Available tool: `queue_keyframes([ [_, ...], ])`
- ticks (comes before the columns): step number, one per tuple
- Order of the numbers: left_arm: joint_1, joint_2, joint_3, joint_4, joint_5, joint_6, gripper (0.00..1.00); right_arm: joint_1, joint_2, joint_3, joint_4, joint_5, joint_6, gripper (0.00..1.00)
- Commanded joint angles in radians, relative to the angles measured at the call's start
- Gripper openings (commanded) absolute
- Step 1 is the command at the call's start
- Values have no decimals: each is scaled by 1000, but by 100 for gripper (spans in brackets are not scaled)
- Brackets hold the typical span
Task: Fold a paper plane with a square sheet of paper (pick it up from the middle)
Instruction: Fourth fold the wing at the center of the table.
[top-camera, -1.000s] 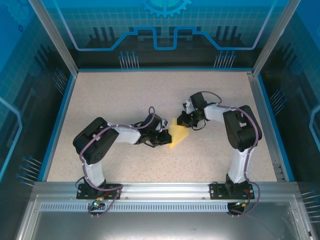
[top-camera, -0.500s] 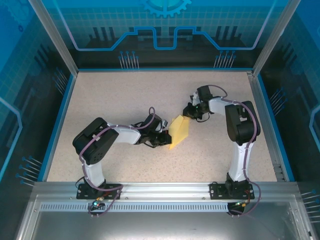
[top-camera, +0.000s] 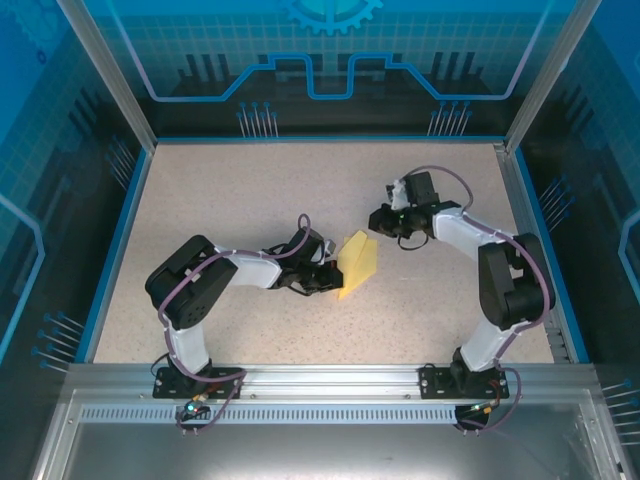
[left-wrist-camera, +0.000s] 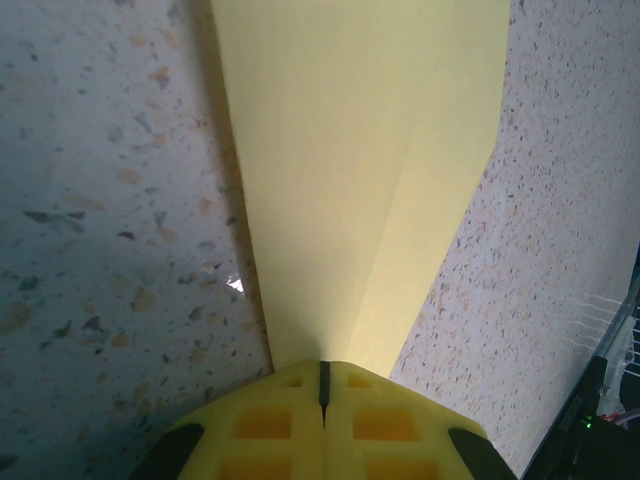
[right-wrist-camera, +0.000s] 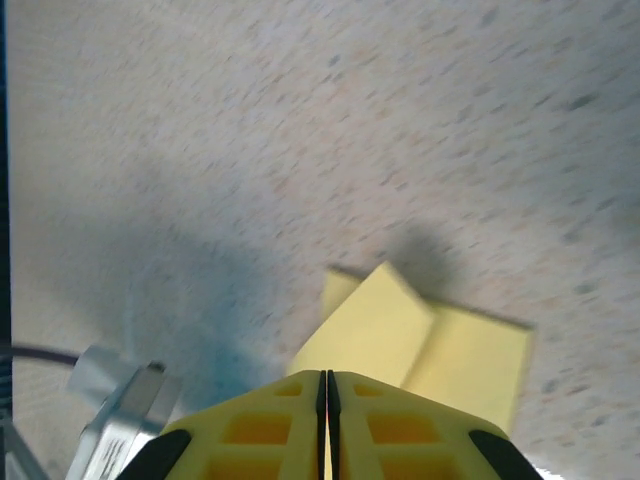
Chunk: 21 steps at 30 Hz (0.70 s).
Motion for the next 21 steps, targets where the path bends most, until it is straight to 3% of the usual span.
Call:
queue_keyframes([
  [1,-16,1,-31,-82,-2,3,5,88,25,-70,22,-52,47,11],
  [6,-16,0,-32,-81,-5,4,5,153,99,-88,80,-81,93,11],
  [13,-16,-31,-34,-85,-10,8,5,159,175,-76,73,-55,102,10],
  [21,-21,-193,-39,-42,-18,11,21,144,220,-89,77,-19,148,10],
])
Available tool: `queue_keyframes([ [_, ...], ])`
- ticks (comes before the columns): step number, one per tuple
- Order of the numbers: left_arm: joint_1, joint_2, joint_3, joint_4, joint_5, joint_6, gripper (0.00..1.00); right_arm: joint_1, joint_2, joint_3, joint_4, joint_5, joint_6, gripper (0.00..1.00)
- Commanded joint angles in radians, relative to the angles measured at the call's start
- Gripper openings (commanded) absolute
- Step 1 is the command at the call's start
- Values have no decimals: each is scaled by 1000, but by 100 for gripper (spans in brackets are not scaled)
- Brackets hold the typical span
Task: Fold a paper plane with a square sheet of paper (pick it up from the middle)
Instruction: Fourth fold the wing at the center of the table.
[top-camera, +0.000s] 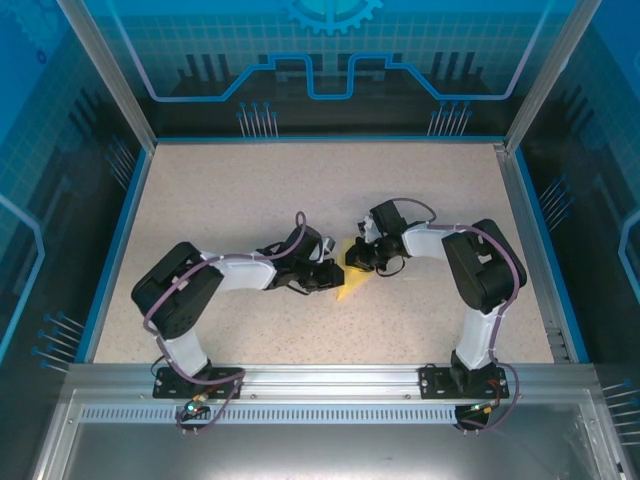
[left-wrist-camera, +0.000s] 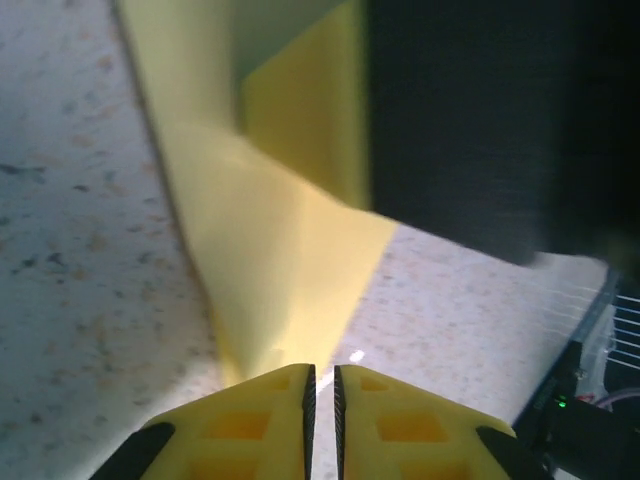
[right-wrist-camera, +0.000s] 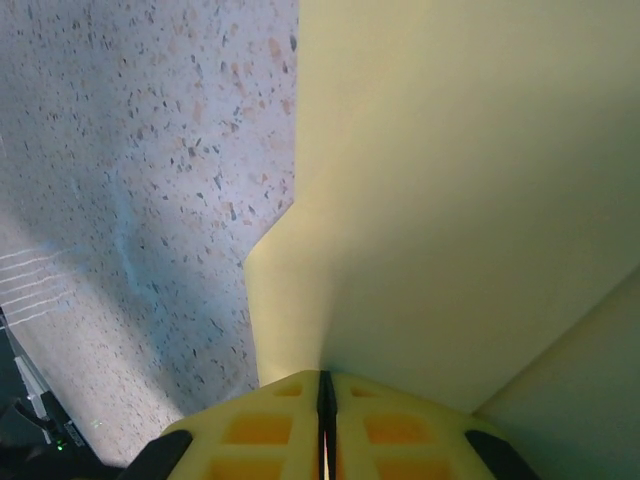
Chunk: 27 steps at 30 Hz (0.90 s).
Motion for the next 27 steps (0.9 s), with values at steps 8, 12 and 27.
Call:
queue_keyframes([
  [8,-39,-59,-8,-31,-10,27,26,-8,48,-5,-6,63,57,10],
  [12,-47,-9,16,-52,-25,22,26,-9,49,-8,-11,69,67,10],
  [27,-47,53,28,-117,-56,33,22,-16,34,-23,-11,81,64,10],
])
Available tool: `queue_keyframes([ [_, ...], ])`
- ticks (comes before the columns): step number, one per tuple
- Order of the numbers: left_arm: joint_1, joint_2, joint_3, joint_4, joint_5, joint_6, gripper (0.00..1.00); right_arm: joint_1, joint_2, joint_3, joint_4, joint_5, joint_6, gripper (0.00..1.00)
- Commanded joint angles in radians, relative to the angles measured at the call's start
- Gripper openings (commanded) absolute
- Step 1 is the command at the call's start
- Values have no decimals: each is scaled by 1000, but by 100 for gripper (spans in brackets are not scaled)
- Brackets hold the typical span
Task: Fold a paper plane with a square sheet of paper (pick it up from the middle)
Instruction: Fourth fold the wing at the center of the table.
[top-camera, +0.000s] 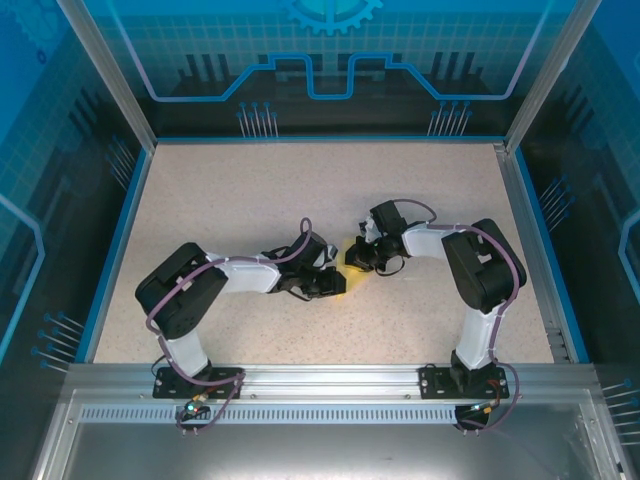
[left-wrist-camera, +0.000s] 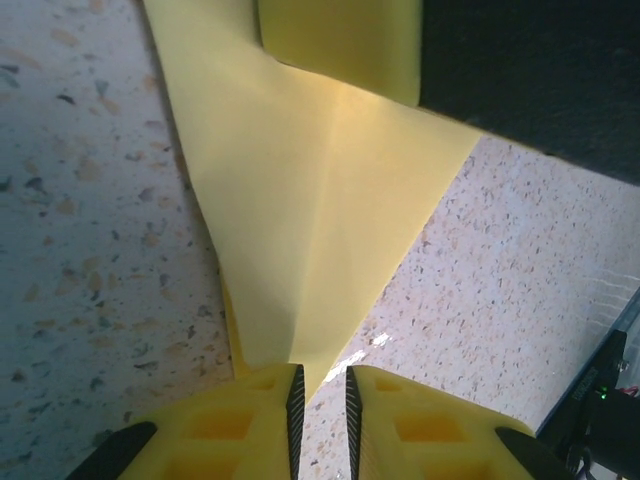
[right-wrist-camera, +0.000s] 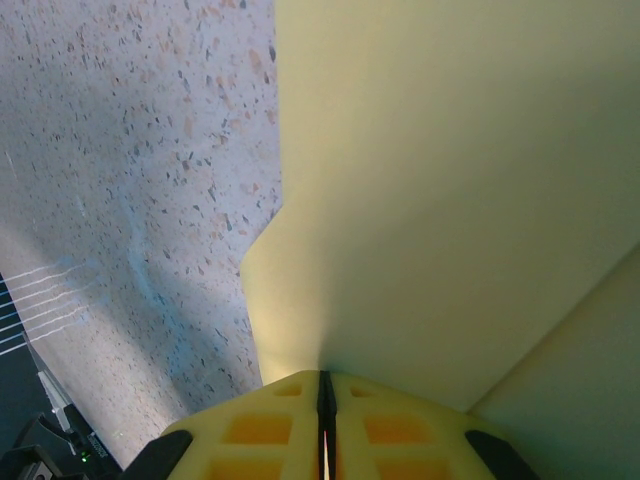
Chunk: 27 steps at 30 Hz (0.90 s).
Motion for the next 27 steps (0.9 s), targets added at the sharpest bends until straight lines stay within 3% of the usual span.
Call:
queue_keyframes([
  [1,-7,16,16,-57,-17,27,22,-17,32,-25,-17,82,6,10],
  [27,-25,-36,27,-159,-45,28,21,-23,34,-32,-20,84,4,10],
])
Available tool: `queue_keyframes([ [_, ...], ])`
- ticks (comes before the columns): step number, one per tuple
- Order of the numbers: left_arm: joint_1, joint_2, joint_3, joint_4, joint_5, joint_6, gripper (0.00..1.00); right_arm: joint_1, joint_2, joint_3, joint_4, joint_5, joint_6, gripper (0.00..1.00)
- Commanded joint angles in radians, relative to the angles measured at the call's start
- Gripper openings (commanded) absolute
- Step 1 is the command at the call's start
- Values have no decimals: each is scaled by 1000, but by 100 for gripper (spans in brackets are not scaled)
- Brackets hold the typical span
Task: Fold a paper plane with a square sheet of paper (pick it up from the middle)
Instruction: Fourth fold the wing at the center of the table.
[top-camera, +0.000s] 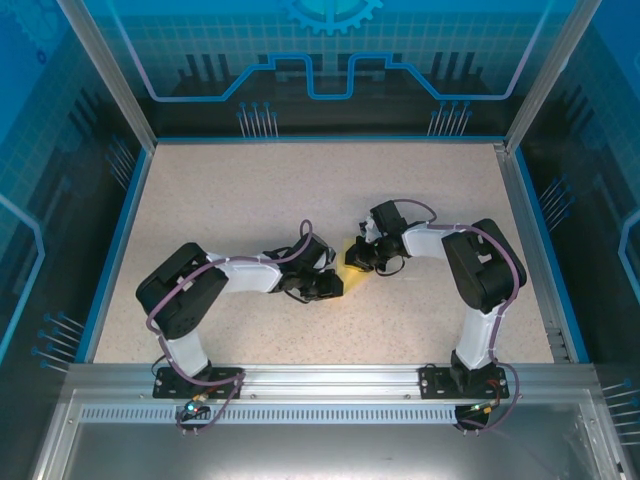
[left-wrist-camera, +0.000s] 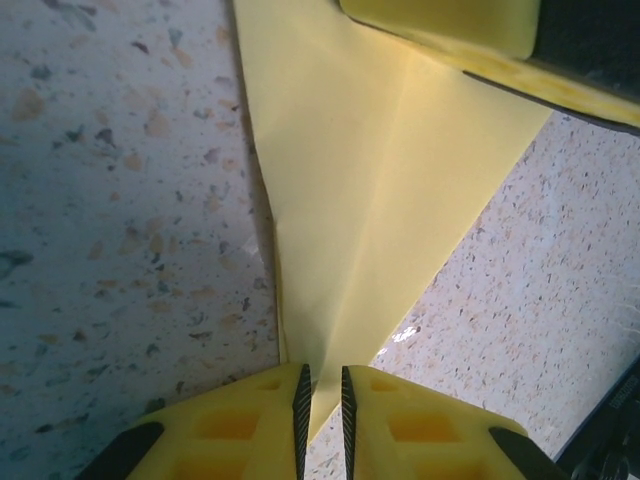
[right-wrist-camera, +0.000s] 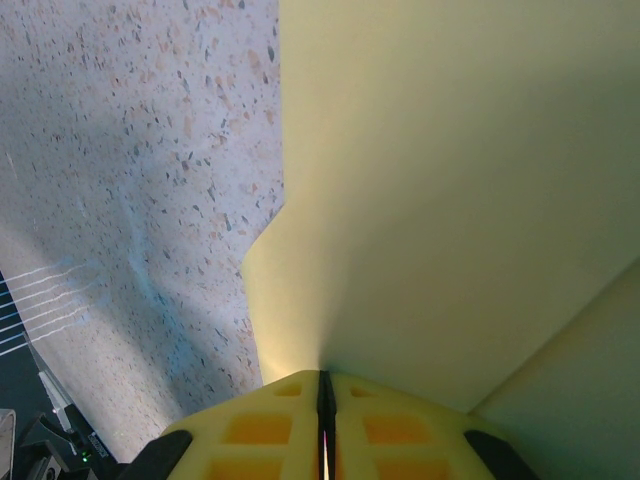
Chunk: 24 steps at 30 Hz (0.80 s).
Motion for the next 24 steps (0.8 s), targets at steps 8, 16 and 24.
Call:
queue_keyframes([
  [8,-19,-56,29,-34,19,9,23,-22,34,-35,-19,85,4,10],
  [16,-24,1,35,-65,8,6,22,-22,38,-37,-20,87,4,10],
  [24,-25,28,24,-130,-17,12,23,-22,40,-35,-22,89,5,10],
])
